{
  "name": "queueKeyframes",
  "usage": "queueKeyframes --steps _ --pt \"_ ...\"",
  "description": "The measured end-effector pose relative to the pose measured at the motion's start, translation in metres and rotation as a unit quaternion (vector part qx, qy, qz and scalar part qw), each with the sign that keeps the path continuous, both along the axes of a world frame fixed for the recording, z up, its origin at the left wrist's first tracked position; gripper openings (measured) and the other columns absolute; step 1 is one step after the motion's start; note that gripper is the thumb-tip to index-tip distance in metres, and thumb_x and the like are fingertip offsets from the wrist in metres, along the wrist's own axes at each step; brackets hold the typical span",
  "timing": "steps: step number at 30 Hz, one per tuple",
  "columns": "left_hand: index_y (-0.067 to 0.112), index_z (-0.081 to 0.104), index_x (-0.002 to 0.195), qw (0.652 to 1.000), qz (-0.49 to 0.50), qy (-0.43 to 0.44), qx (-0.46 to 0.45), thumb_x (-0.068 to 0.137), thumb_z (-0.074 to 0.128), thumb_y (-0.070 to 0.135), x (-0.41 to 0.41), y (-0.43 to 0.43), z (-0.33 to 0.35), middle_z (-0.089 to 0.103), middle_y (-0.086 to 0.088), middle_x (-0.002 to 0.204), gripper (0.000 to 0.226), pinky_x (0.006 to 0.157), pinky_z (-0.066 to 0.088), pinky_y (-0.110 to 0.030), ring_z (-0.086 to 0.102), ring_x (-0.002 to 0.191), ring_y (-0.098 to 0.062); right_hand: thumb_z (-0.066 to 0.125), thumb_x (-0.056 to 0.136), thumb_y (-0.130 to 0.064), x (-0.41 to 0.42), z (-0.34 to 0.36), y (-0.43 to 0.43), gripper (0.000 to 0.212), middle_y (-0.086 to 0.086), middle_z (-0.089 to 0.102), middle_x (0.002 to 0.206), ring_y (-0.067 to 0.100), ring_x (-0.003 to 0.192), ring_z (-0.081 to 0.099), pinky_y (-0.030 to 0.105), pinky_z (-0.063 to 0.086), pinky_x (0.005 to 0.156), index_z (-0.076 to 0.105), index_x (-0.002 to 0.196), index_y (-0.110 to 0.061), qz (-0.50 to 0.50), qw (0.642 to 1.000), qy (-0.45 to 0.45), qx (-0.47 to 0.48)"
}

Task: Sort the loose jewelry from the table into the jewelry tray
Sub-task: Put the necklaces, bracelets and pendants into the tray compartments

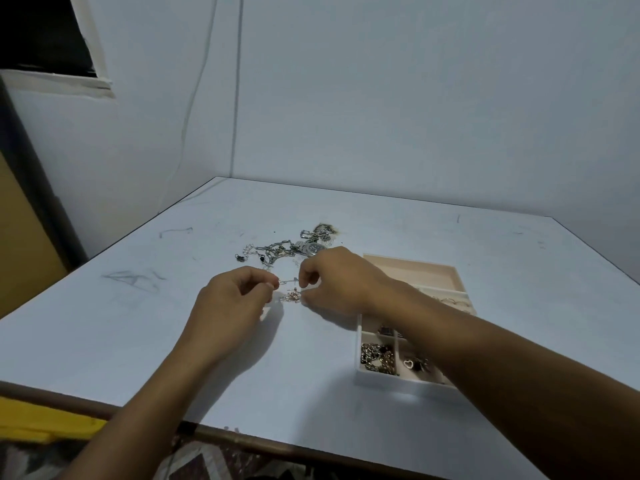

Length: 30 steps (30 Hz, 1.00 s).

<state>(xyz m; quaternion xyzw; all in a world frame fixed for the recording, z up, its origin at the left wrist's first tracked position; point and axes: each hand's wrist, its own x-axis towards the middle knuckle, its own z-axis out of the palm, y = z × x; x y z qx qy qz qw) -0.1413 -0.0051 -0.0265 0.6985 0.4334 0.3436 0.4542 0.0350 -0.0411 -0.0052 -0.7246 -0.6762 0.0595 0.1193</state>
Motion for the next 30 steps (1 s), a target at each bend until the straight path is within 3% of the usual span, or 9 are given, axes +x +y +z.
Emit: queueKeyframes --steps 5,12,16,19,23,30 --pt "0.03 0.07 0.084 0.997 0.02 0.061 0.053 0.087 0.057 0.019 0.004 0.007 0.0 0.069 0.015 0.08 0.018 0.061 0.038 -0.018 0.059 0.074 0.002 0.067 0.085 -0.037 -0.009 -0.006 0.014 0.019 -0.004 0.063 0.096 0.016 0.091 0.054 0.032 0.048 0.077 0.068 0.097 -0.022 0.014 1.0 0.001 -0.011" --pt "0.029 0.07 0.087 0.996 0.006 0.073 0.057 0.087 0.058 0.02 0.01 0.012 -0.001 0.069 0.016 0.085 0.016 0.061 0.037 -0.014 0.057 0.075 0.007 0.064 0.081 -0.028 -0.012 -0.001 0.019 0.009 -0.003 0.062 0.077 0.02 0.081 0.058 0.035 0.052 0.07 0.062 0.076 -0.02 0.011 0.999 -0.027 -0.033" --pt "0.03 0.07 0.085 0.997 0.001 0.057 0.052 0.087 0.058 0.02 0.011 0.012 0.002 0.069 0.015 0.086 0.016 0.063 0.039 -0.015 0.059 0.077 0.005 0.06 0.081 -0.022 -0.01 0.008 0.019 0.006 -0.002 0.068 0.081 0.019 0.081 0.061 0.035 0.054 0.071 0.064 0.077 -0.022 0.021 0.999 -0.025 -0.03" --pt "0.031 0.07 0.08 0.999 -0.004 0.029 0.023 0.085 0.058 0.02 0.015 0.012 0.003 0.07 0.014 0.086 0.017 0.077 0.051 -0.027 0.065 0.083 -0.008 0.058 0.084 -0.018 -0.005 0.015 0.018 0.012 -0.006 0.067 0.078 0.014 0.079 0.061 0.035 0.055 0.073 0.067 0.08 -0.024 0.022 1.0 0.016 -0.01" --pt "0.029 0.071 0.088 0.999 -0.008 -0.04 -0.018 0.076 0.058 0.033 0.022 0.006 0.008 0.071 0.011 0.093 0.018 0.088 0.054 -0.043 0.067 0.092 -0.011 0.061 0.085 -0.017 0.004 0.024 0.014 0.011 -0.005 0.071 0.083 0.011 0.082 0.063 0.027 0.051 0.072 0.073 0.085 -0.019 0.008 0.998 0.067 -0.002" --pt "0.02 0.062 0.108 0.965 0.021 -0.192 -0.178 0.096 0.048 0.033 0.042 -0.002 0.011 0.067 0.001 0.113 0.023 0.095 0.049 -0.04 0.065 0.101 -0.019 0.069 0.082 -0.021 0.011 0.035 0.003 0.008 -0.001 0.07 0.09 0.014 0.085 0.063 0.028 0.051 0.076 0.076 0.087 -0.023 0.001 0.995 0.101 0.024"
